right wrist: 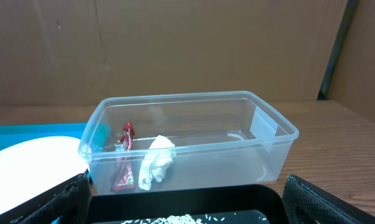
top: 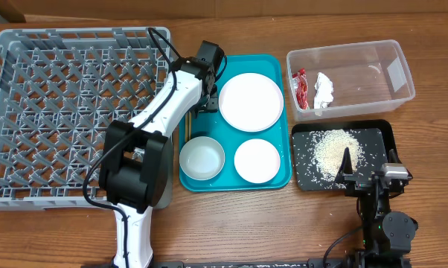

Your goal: Sort waste into correct bins and load items into the dishwasher

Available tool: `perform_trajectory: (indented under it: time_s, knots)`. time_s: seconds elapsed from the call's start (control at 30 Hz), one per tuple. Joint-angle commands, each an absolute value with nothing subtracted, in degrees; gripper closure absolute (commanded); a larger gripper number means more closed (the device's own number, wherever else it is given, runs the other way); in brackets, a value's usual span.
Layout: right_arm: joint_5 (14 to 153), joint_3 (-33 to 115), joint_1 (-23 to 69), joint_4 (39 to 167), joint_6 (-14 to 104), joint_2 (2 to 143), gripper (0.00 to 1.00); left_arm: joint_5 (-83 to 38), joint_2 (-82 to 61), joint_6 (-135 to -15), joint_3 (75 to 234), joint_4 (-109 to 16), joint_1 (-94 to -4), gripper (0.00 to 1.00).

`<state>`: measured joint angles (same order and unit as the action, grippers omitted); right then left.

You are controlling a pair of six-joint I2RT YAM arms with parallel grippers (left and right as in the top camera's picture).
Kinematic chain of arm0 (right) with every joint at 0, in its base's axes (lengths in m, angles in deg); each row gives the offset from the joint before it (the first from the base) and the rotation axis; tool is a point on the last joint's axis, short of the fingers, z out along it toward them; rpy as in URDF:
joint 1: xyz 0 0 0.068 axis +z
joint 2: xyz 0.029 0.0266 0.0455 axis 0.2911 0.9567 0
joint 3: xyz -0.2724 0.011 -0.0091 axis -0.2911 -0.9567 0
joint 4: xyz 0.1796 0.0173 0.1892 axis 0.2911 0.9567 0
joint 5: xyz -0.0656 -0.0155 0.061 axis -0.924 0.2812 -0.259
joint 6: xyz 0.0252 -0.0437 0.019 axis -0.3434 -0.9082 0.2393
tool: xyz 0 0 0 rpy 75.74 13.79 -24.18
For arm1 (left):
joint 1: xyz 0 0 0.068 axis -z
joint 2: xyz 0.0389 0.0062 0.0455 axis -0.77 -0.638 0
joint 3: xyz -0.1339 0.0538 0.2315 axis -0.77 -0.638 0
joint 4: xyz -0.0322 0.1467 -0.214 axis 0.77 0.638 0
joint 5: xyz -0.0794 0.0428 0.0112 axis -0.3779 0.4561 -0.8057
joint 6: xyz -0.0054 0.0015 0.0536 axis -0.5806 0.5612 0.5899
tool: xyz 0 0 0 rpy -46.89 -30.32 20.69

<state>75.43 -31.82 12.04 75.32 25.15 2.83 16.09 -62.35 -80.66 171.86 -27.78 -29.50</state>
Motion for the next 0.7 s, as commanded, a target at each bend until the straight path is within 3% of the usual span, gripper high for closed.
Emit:
perform_trajectory:
  time_s: [0.0, 0.07, 0.5, 0.67]
  knots:
    - [75.36, -32.39, 11.97, 74.99, 24.93, 2.37, 0.00, 15.57, -64.75, -80.29, 172.04, -28.30, -29.82, 0.46]
    - [75.36, -32.39, 11.97, 74.99, 24.93, 2.37, 0.00, 15.66, -65.43, -80.27, 172.04, -28.33, -29.82, 0.51]
    - [75.36, -32.39, 11.97, 74.99, 24.93, 2.37, 0.00, 16.18, -68.82, -79.39, 172.04, -28.83, -30.19, 0.54]
    - [75.36, -32.39, 11.97, 74.99, 24.93, 2.37, 0.00, 15.57, -70.55, -79.46, 172.04, -28.30, -30.19, 0.62]
